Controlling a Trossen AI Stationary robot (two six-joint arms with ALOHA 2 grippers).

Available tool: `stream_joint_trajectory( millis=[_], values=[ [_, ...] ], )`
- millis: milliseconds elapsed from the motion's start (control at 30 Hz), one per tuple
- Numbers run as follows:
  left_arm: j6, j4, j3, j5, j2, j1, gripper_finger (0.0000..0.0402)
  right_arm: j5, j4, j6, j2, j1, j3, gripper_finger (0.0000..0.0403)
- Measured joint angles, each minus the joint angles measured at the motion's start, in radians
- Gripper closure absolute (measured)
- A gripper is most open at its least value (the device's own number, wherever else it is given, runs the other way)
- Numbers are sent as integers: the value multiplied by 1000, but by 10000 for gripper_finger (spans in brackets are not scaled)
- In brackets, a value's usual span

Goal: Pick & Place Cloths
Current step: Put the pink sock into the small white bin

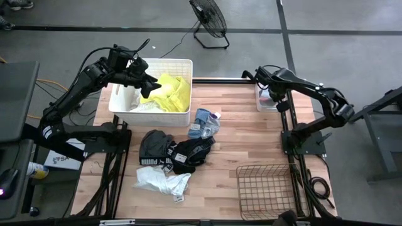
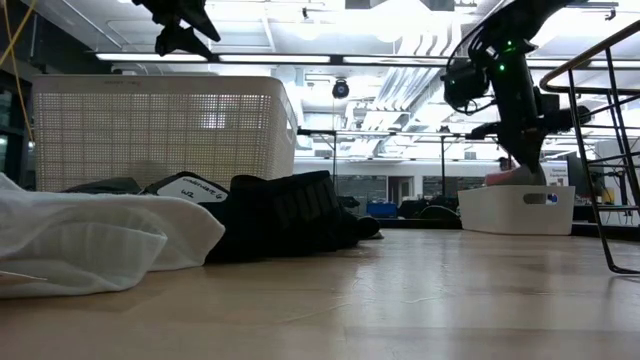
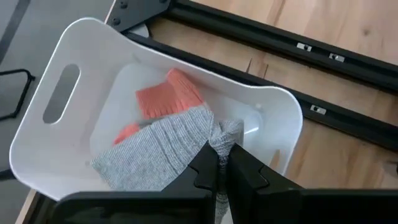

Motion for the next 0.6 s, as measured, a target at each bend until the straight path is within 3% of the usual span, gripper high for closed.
stream_joint_trajectory(
  millis=[600],
  values=[
    [-1,-12,0,1,0,0,200,56,60,51,0,-100,-9,392]
  ],
)
